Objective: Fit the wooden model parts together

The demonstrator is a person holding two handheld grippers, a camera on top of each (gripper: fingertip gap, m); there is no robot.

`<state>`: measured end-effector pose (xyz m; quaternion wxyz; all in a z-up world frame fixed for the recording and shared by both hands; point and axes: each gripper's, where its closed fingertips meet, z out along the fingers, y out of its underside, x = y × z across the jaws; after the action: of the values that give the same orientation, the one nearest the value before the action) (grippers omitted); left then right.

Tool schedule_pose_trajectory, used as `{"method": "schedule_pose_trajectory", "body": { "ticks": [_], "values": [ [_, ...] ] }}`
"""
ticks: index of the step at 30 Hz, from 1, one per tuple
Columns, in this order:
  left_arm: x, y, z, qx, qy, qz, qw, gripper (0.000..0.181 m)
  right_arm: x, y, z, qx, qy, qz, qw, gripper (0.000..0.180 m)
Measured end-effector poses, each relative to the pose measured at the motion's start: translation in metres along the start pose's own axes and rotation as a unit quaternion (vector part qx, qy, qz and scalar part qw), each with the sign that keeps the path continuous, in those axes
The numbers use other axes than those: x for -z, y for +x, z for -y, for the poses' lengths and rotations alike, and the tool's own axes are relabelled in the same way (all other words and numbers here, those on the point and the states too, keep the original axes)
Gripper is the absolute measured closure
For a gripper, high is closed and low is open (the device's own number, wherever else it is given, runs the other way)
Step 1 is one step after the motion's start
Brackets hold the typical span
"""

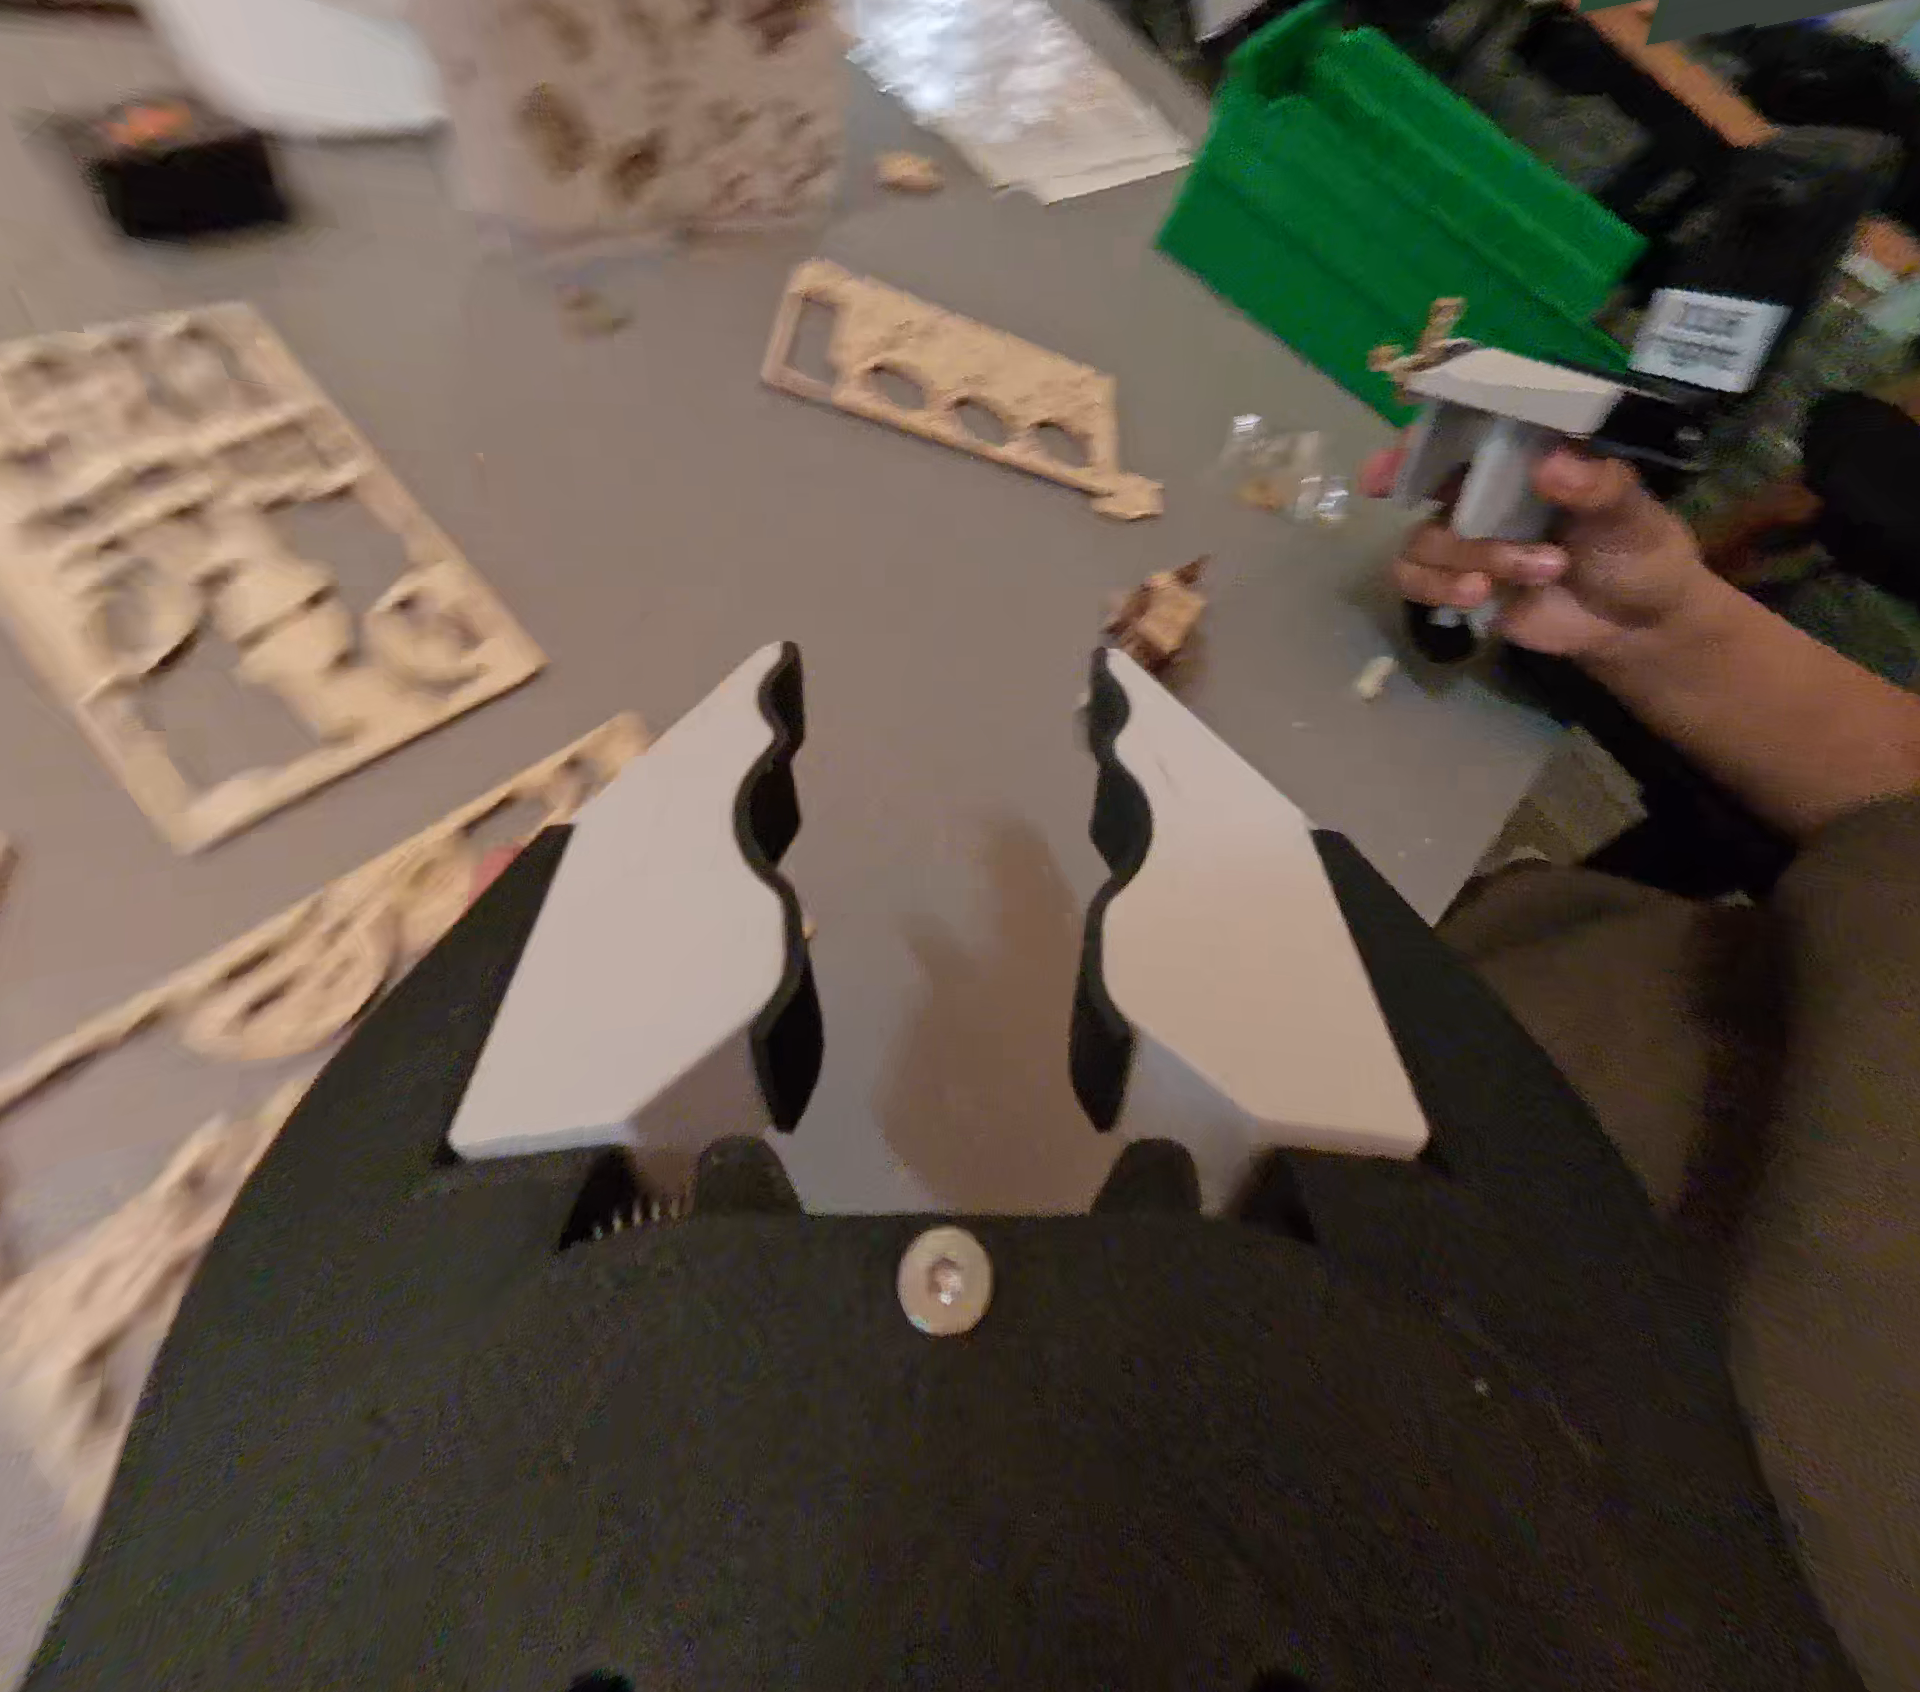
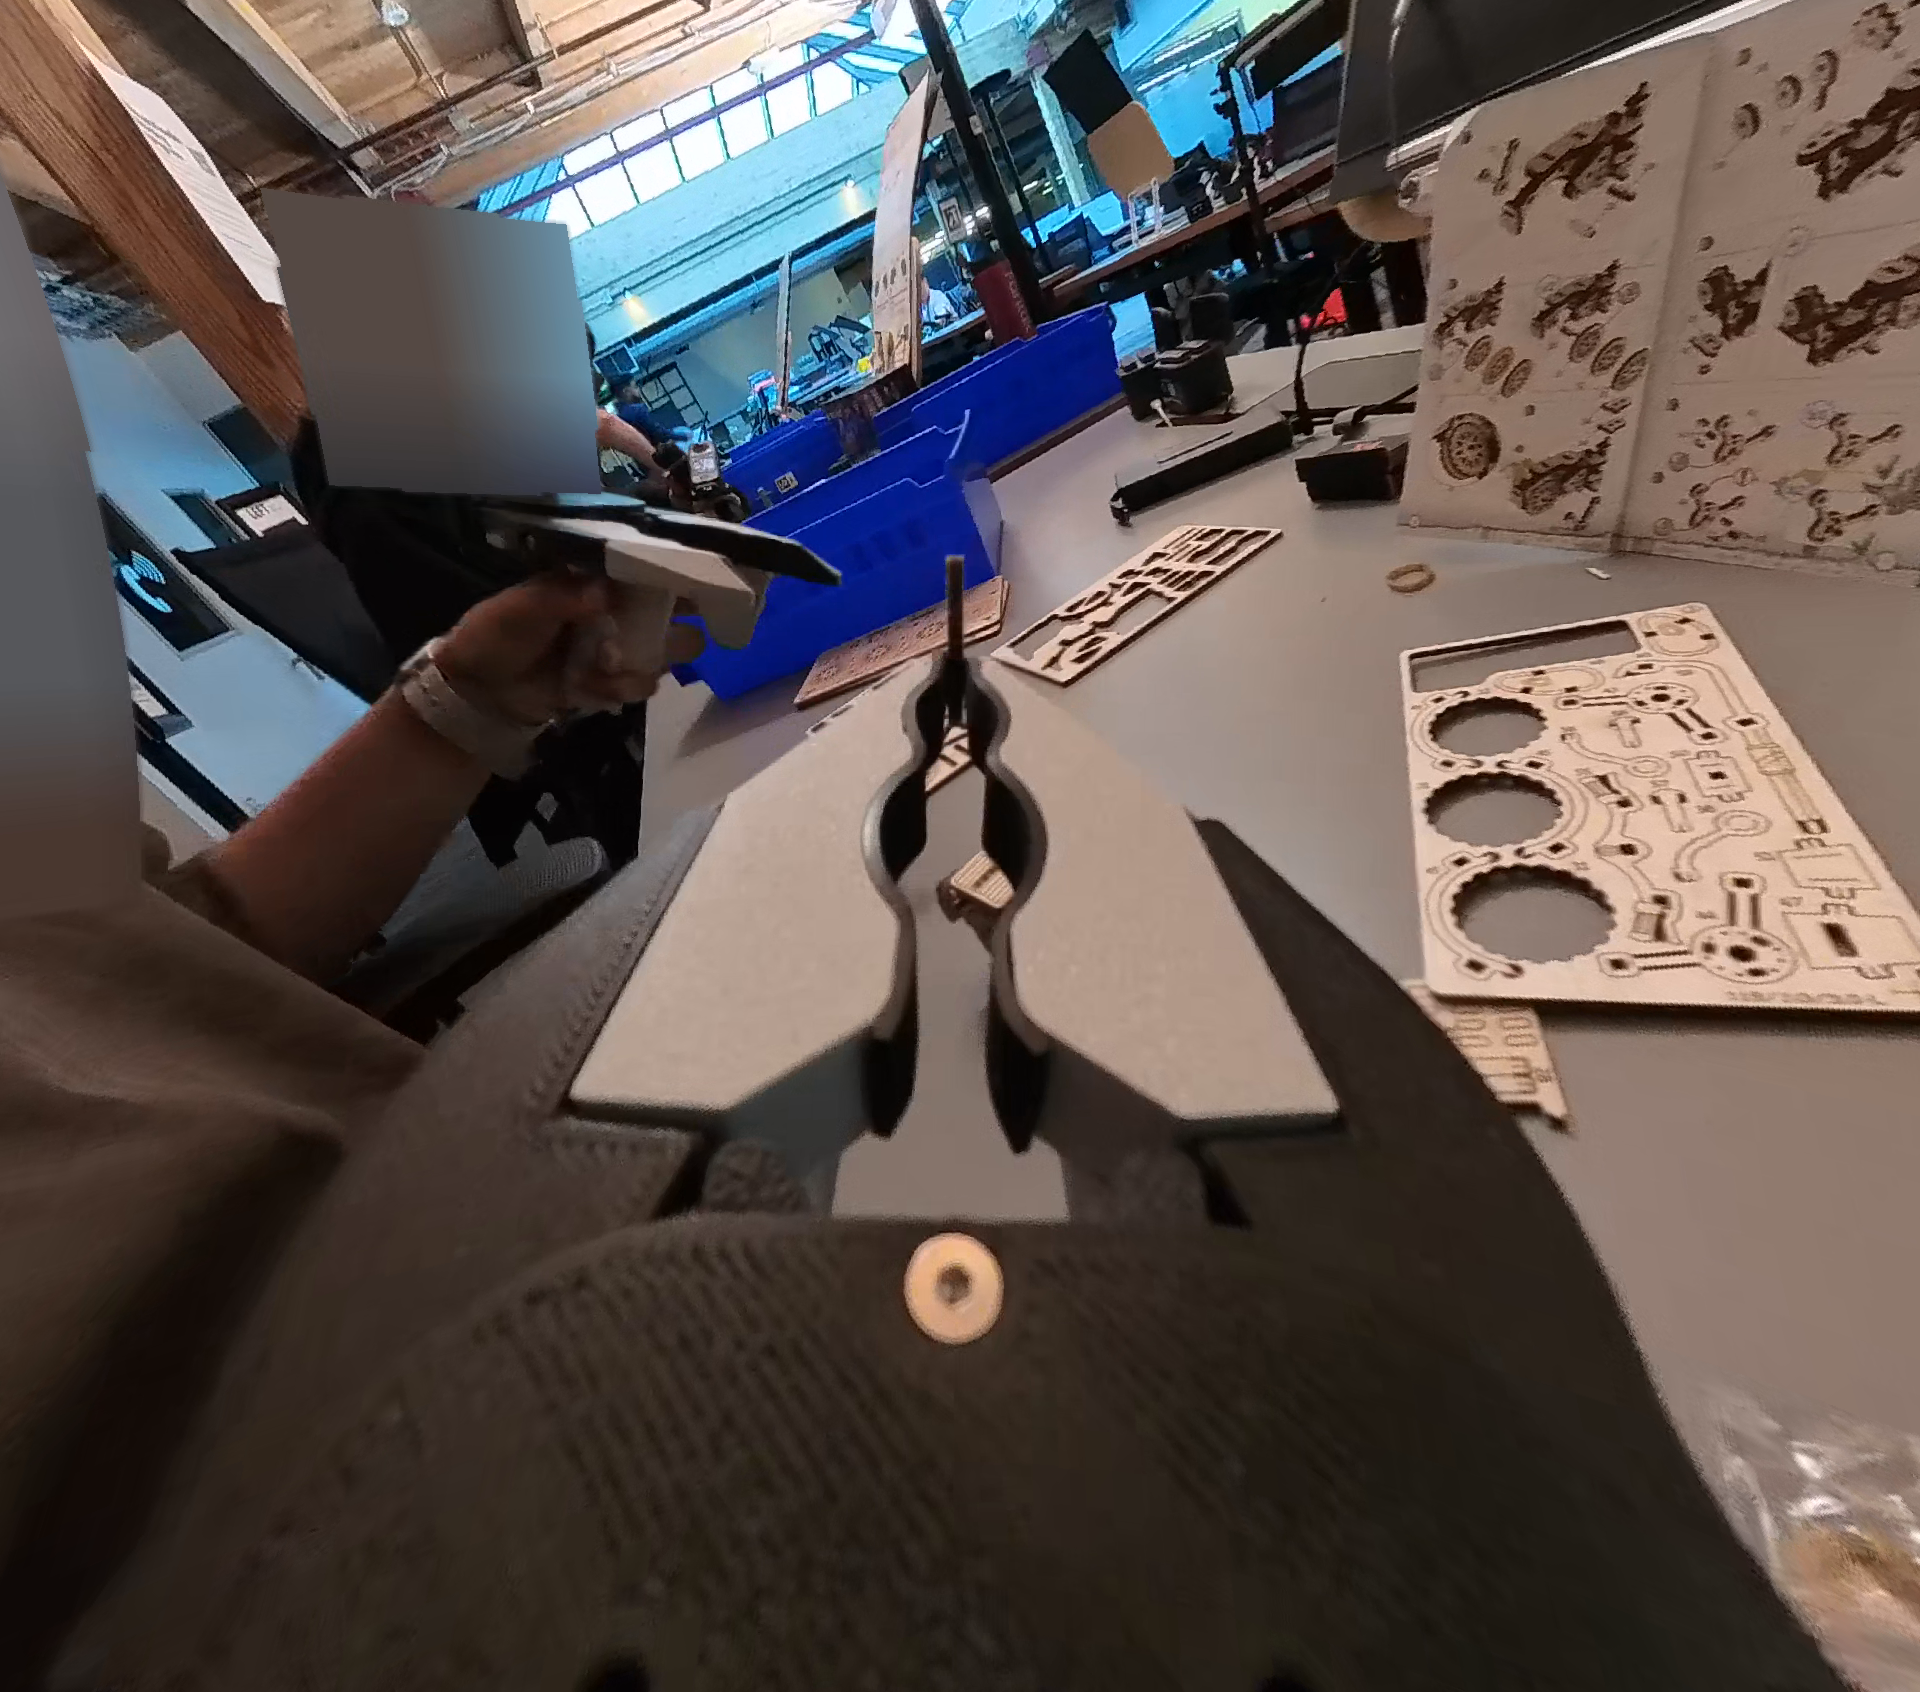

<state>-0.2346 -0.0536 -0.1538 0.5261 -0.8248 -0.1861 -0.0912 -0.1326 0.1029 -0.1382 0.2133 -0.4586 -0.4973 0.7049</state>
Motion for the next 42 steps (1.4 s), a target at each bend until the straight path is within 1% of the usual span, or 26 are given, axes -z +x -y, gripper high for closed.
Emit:
{"method": "schedule_pose_trajectory", "body": {
  "ticks": [2, 4, 5, 7, 9, 11, 14, 17, 22, 23, 25, 28, 30, 33, 36, 40, 42],
  "values": [
    [-0.024, 0.037, -0.002, -0.07, 0.034, -0.056, 0.995, 0.141, -0.001, -0.005, -0.003, 0.0, -0.005, 0.003, 1.0, 0.18],
    [-0.045, 0.063, -0.016, -0.107, 0.035, -0.091, 0.99, 0.143, 0.0, -0.012, -0.007, -0.007, -0.005, 0.009, 1.0, 0.18],
    [-0.053, 0.073, -0.022, -0.101, 0.036, -0.106, 0.988, 0.146, 0.001, -0.016, -0.009, -0.012, -0.004, 0.011, 1.0, 0.18],
    [-0.064, 0.095, -0.024, -0.057, 0.059, -0.16, 0.984, 0.148, 0.004, -0.022, -0.015, -0.025, 0.0, 0.015, 1.0, 0.18],
    [-0.067, 0.111, -0.023, -0.001, 0.084, -0.214, 0.973, 0.15, 0.008, -0.027, -0.019, -0.043, 0.004, 0.021, 0.999, 0.179],
    [-0.068, 0.119, -0.02, 0.031, 0.098, -0.245, 0.964, 0.152, 0.011, -0.031, -0.022, -0.063, 0.007, 0.032, 0.997, 0.179],
    [-0.071, 0.122, -0.023, 0.015, 0.1, -0.246, 0.964, 0.152, 0.011, -0.037, -0.026, -0.072, -0.001, 0.053, 0.996, 0.18],
    [-0.074, 0.124, -0.03, -0.014, 0.085, -0.237, 0.968, 0.15, 0.008, -0.041, -0.037, -0.06, -0.031, 0.066, 0.996, 0.179],
    [-0.08, 0.121, -0.039, -0.008, 0.065, -0.225, 0.972, 0.151, 0.005, -0.047, -0.056, -0.038, -0.092, 0.075, 0.992, 0.179],
    [-0.08, 0.12, -0.041, -0.005, 0.061, -0.227, 0.972, 0.153, 0.005, -0.047, -0.059, -0.039, -0.1, 0.074, 0.991, 0.179],
    [-0.08, 0.12, -0.044, -0.001, 0.053, -0.233, 0.971, 0.157, 0.006, -0.046, -0.06, -0.062, -0.102, 0.079, 0.99, 0.179],
    [-0.077, 0.125, -0.042, 0.015, 0.059, -0.251, 0.966, 0.158, 0.007, -0.047, -0.057, -0.136, -0.089, 0.104, 0.981, 0.18],
    [-0.075, 0.128, -0.04, 0.033, 0.063, -0.265, 0.962, 0.159, 0.006, -0.049, -0.06, -0.167, -0.095, 0.116, 0.974, 0.18],
    [-0.073, 0.133, -0.041, 0.053, 0.058, -0.285, 0.955, 0.161, 0.005, -0.054, -0.068, -0.175, -0.12, 0.13, 0.968, 0.179],
    [-0.069, 0.142, -0.048, 0.051, 0.04, -0.309, 0.949, 0.169, 0.005, -0.06, -0.074, -0.171, -0.14, 0.139, 0.965, 0.18],
    [-0.071, 0.145, -0.054, 0.049, 0.026, -0.309, 0.95, 0.179, 0.006, -0.066, -0.079, -0.166, -0.159, 0.15, 0.962, 0.18],
    [-0.069, 0.147, -0.054, 0.05, 0.025, -0.321, 0.945, 0.179, 0.006, -0.066, -0.08, -0.166, -0.162, 0.153, 0.961, 0.178]
  ]
}}
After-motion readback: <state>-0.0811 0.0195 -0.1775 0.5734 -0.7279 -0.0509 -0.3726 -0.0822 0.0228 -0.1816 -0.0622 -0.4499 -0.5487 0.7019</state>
